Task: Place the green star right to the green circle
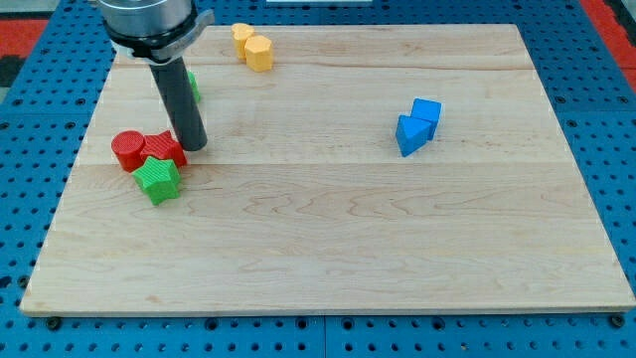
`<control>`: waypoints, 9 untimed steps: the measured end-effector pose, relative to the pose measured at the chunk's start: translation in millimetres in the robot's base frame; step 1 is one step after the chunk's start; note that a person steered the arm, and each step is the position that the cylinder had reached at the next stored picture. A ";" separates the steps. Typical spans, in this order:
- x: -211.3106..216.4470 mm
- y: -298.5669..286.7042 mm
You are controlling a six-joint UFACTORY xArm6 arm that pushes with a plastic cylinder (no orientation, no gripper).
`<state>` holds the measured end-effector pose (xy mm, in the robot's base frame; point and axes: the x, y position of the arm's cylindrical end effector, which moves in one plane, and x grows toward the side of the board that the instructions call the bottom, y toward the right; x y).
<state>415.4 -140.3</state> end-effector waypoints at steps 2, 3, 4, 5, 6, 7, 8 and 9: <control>132.7 -1.7; 127.3 -122.7; 92.1 -134.7; 66.4 -89.3; 75.3 -21.9; 77.5 10.7; 60.6 16.8; 56.4 60.1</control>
<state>471.8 -80.2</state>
